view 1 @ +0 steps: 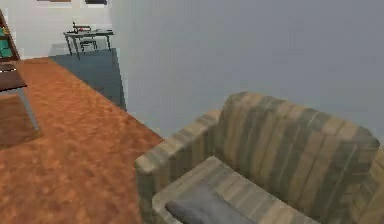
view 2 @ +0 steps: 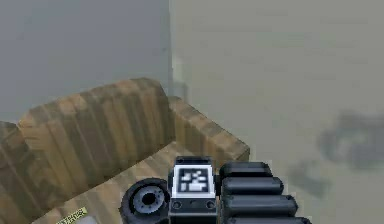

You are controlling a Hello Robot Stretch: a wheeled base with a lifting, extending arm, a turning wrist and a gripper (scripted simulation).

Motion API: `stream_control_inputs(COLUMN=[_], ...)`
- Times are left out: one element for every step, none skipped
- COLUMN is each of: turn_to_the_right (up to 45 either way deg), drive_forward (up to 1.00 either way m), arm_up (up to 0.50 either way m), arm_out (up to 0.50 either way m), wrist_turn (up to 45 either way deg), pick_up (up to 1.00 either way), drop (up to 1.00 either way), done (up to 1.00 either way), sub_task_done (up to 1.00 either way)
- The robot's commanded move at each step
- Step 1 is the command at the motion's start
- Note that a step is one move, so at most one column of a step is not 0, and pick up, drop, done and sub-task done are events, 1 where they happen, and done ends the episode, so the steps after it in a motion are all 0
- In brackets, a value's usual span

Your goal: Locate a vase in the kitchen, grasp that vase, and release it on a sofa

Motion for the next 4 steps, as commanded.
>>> stream_control_inputs(turn_to_the_right=[45.0,36.0,-45.0,-45.0], drive_forward=[0.00,0.00,0.00,0.00], arm_up=[0.00,0.00,0.00,0.00], arm_out=[0.00,0.00,0.00,0.00], wrist_turn=[0.0,0.0,0.0,0.0], pick_up=[0.00,0.00,0.00,0.00], drop=[0.00,0.00,0.00,0.00], done=[0.00,0.00,0.00,0.00], sub_task_done=[0.00,0.00,0.00,0.00])
